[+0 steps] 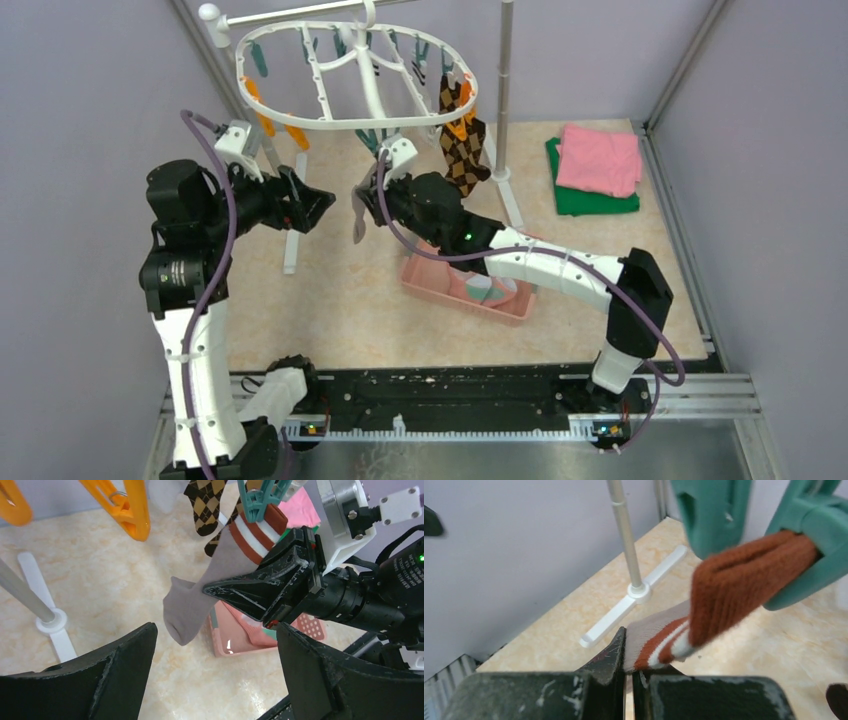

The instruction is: Remove the socks clipped to the hanger

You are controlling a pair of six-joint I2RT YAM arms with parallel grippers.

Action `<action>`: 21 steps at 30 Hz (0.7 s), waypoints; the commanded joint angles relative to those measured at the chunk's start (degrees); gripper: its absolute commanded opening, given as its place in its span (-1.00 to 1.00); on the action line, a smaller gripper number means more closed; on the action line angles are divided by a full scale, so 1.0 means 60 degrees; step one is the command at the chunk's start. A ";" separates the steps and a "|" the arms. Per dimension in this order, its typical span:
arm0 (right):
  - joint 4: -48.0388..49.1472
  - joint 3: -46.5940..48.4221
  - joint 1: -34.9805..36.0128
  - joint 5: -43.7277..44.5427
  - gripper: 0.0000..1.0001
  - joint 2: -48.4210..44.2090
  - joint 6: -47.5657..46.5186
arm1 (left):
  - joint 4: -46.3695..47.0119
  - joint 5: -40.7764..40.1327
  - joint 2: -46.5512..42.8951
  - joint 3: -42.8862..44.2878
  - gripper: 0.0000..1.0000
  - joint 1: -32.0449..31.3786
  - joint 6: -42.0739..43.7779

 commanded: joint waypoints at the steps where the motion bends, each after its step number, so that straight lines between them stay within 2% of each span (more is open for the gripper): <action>1: 0.0099 0.0918 0.0195 -0.0711 -1.00 0.0340 0.0072 | 0.0225 0.0671 -0.0159 -0.0636 0.88 -0.0018 0.0293; 12: -0.0980 0.1543 0.0080 -0.1873 -1.00 0.0359 0.1629 | -0.0117 0.1795 -0.0335 -0.2836 0.88 -0.0016 0.3624; 21: -0.1759 0.3008 -0.0124 -0.2735 -1.00 0.1011 0.2703 | 0.1009 0.1588 -0.0038 -0.3487 0.83 -0.0021 0.4331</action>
